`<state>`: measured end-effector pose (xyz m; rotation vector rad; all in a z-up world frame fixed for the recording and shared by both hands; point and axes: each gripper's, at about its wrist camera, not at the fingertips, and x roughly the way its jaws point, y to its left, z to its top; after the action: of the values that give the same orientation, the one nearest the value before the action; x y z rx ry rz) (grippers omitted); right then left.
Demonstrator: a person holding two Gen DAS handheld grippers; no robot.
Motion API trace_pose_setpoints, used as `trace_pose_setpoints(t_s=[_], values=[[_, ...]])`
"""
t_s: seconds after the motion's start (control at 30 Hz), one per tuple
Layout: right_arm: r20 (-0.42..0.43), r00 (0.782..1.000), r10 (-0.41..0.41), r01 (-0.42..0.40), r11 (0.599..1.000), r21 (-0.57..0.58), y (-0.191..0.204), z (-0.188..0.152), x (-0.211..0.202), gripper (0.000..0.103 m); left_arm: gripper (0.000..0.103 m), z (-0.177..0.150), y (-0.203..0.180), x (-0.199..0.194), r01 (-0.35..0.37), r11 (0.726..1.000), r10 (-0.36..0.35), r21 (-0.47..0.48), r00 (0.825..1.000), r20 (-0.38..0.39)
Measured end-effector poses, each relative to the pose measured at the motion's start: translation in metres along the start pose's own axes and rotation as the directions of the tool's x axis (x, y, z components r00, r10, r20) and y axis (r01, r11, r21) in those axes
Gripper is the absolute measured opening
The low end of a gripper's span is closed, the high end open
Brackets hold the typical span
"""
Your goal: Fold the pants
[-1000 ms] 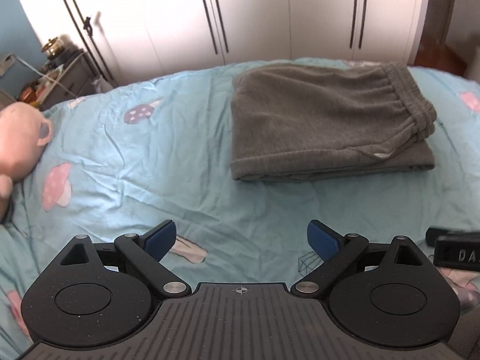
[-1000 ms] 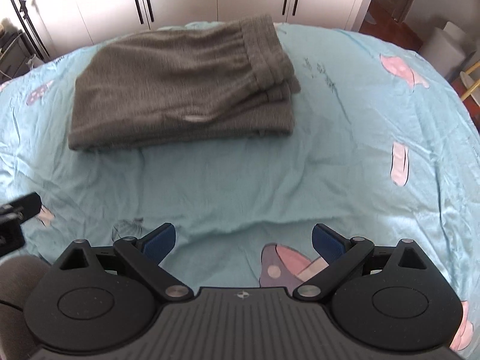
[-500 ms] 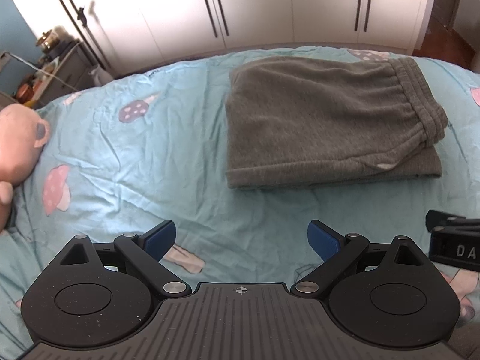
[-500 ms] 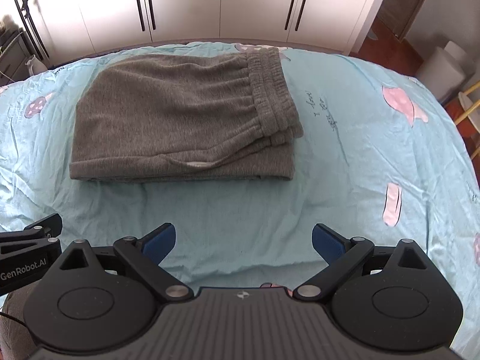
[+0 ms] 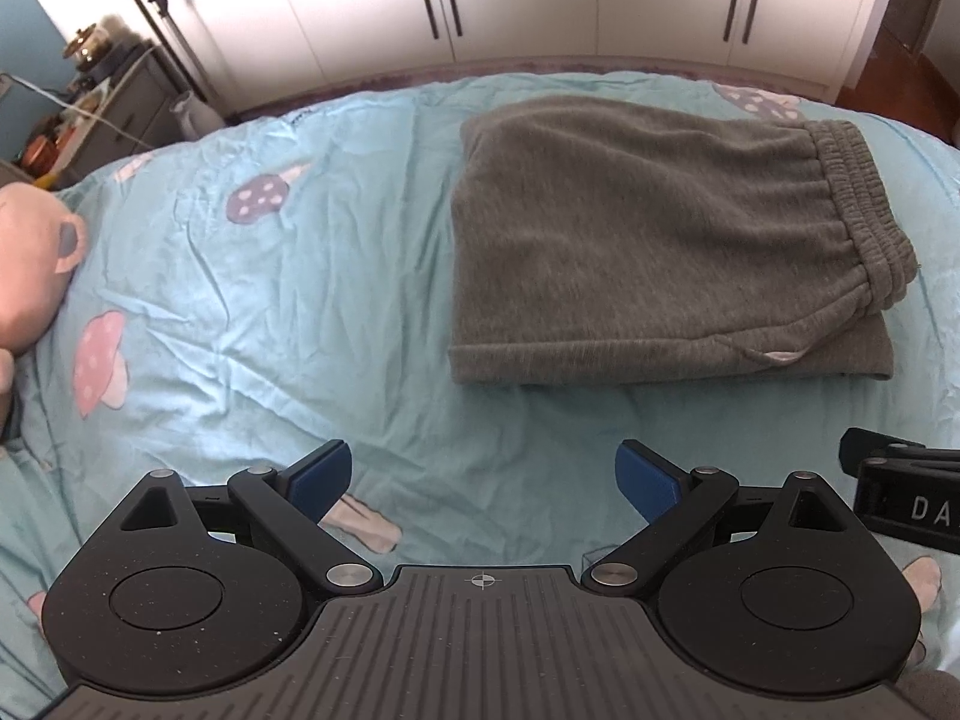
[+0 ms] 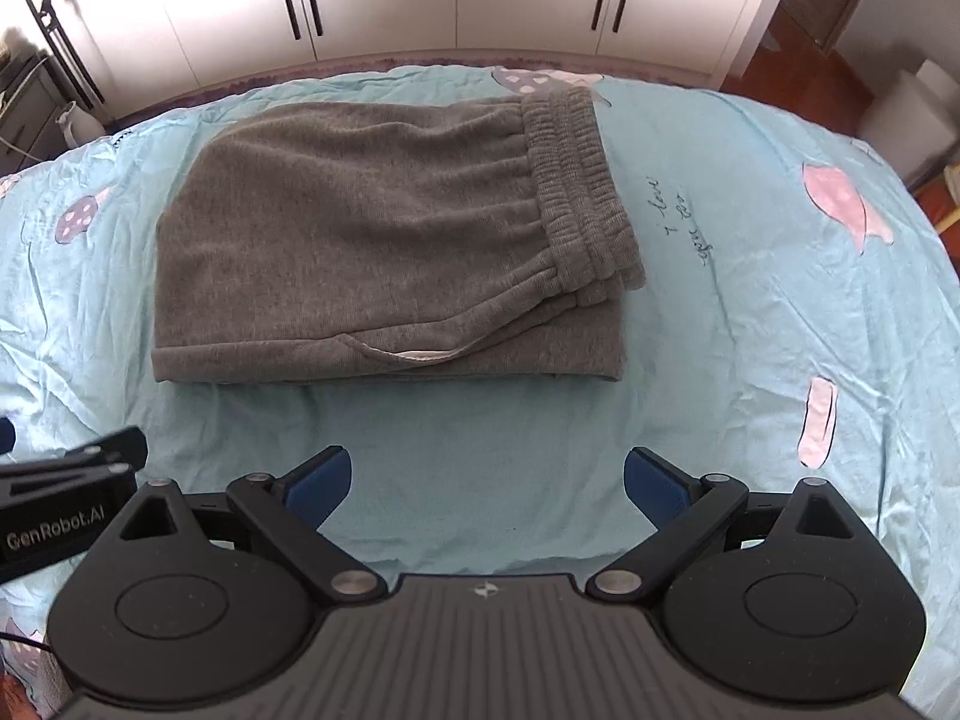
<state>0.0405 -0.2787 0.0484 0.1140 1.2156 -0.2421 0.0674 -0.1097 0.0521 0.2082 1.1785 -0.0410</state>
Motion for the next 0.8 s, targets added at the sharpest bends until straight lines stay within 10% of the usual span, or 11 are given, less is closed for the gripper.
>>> trace_pose_setpoints(t_s=[0.8], values=[[0.002,1.0,-0.022,0.022,1.0,0.003,-0.0054,0.0005,-0.0013,0.098,0.098,-0.0019,-0.0045,0.0001,0.01,1.0,-0.009,0.024,1.0,-0.003]])
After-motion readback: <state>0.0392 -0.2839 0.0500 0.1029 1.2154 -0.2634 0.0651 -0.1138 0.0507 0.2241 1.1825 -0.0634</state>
